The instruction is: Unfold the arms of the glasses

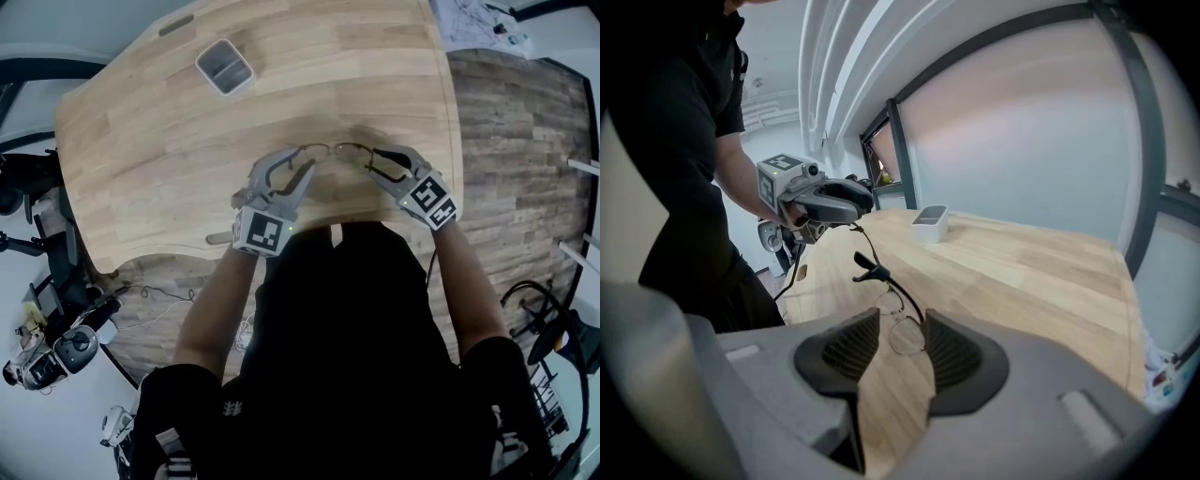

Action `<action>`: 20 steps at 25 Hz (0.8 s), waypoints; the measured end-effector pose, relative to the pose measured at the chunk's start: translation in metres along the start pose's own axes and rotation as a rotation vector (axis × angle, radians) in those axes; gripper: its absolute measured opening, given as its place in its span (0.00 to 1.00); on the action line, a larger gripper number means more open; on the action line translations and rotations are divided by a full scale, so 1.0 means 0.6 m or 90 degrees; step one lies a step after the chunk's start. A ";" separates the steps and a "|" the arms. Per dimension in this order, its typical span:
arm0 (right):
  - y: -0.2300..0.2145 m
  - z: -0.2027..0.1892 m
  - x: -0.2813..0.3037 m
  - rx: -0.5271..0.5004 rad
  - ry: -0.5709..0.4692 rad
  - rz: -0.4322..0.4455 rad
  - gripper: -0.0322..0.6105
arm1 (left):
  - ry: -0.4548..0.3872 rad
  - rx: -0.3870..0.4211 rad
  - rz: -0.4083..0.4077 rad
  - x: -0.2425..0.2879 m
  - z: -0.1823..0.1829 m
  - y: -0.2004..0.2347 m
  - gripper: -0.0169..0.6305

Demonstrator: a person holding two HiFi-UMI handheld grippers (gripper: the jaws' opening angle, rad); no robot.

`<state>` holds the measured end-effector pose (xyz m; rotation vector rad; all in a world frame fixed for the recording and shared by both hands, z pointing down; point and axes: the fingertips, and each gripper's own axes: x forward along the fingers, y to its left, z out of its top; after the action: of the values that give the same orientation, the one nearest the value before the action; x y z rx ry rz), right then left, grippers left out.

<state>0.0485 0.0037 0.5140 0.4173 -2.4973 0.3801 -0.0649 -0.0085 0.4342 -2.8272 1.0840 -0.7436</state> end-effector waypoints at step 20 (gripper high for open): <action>-0.023 0.156 -0.145 -0.028 -0.170 -0.182 0.27 | -0.101 -0.074 0.120 -0.063 0.101 0.081 0.13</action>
<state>0.0762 -0.0237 0.3913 0.8423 -2.6426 0.1637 -0.0931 -0.0302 0.3552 -2.7647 1.3821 -0.4483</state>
